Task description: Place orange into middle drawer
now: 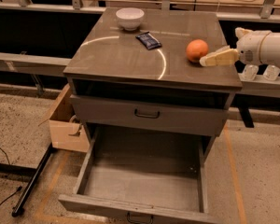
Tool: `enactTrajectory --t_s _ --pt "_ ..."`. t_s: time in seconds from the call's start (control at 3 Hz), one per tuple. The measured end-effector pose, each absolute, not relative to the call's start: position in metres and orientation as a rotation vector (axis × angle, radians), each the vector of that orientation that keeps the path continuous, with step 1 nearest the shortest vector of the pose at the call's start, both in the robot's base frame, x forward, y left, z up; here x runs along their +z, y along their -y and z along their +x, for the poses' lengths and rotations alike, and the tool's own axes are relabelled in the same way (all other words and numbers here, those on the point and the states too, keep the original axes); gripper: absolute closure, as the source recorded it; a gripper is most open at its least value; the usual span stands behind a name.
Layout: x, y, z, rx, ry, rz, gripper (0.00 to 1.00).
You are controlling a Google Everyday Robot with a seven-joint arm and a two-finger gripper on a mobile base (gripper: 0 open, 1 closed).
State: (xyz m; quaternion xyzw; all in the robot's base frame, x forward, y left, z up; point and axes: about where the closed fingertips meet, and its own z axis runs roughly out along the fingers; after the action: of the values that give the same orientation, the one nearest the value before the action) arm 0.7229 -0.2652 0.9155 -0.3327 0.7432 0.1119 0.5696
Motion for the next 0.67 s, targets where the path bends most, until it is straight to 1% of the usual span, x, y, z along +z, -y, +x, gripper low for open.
enactTrajectory --t_s 0.67 --pt "0.894 0.258 0.752 0.295 -1.725 -0.784 0.0"
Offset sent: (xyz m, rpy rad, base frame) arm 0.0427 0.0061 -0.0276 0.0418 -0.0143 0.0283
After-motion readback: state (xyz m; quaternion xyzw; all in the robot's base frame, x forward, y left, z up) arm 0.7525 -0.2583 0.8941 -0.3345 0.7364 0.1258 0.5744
